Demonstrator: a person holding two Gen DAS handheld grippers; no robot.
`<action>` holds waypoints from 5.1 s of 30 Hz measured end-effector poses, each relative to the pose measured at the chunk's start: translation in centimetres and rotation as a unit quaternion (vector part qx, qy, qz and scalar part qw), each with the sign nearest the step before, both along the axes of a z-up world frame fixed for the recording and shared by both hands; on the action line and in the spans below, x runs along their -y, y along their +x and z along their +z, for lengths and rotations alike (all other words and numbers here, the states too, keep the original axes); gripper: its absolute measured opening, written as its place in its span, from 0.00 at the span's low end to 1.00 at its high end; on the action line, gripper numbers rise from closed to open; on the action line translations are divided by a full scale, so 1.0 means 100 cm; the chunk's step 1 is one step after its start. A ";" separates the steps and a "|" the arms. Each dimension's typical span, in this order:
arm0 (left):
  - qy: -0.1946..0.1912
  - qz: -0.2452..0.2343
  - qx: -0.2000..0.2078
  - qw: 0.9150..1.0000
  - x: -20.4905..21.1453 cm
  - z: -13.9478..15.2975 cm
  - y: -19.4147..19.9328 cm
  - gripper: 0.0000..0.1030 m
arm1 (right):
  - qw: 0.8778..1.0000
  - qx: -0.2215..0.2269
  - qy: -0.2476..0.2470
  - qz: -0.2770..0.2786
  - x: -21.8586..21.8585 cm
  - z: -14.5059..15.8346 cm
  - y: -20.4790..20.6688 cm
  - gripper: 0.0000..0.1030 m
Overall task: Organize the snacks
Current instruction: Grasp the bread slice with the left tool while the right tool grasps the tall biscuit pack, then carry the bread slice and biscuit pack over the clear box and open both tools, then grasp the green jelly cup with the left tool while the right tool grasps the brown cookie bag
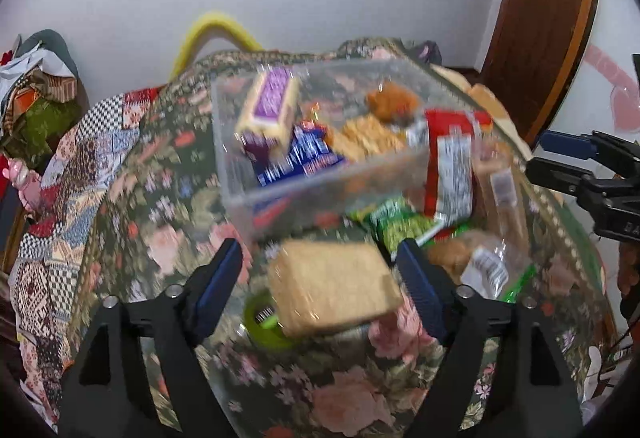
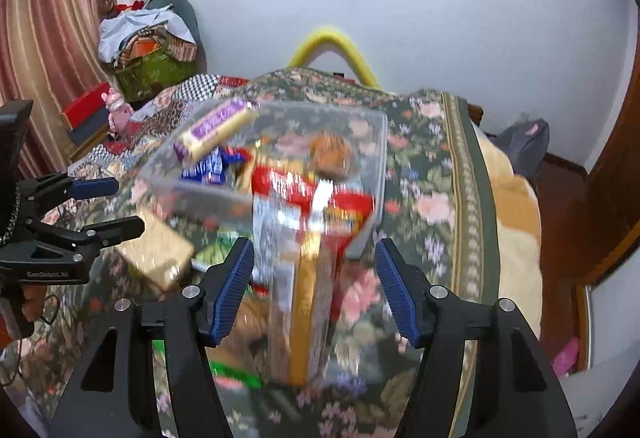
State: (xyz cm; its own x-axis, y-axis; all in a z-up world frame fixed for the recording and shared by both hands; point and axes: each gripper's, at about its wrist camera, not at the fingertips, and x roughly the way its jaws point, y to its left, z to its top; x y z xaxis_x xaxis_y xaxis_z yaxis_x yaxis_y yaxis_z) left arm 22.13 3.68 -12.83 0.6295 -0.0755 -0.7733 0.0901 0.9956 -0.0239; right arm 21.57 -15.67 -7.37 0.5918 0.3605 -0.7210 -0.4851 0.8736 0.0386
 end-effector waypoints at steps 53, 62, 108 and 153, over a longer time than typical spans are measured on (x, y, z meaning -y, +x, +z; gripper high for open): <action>-0.027 0.021 0.090 0.995 0.014 0.047 0.009 0.78 | 0.997 0.011 0.081 -0.009 0.014 0.017 -0.004 0.31; -0.036 0.018 0.103 0.994 0.021 0.058 0.042 0.78 | 0.995 0.047 0.089 -0.017 0.010 0.043 0.031 0.31; -0.044 0.004 0.070 0.997 0.023 0.069 0.112 0.80 | 0.998 0.024 0.050 -0.020 -0.004 0.042 0.082 0.40; -0.041 0.022 -0.010 0.999 -0.050 -0.061 -0.026 0.45 | 0.994 -0.111 0.020 -0.009 -0.041 -0.074 -0.022 0.76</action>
State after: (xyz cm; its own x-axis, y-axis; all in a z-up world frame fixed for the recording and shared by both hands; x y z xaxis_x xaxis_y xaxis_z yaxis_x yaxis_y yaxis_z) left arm 19.57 8.66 -18.95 0.6182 -0.1116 -0.7780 0.0443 0.9932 -0.1073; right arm 19.35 -11.55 -14.76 0.4269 0.3818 -0.8198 -0.4446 0.8780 0.1773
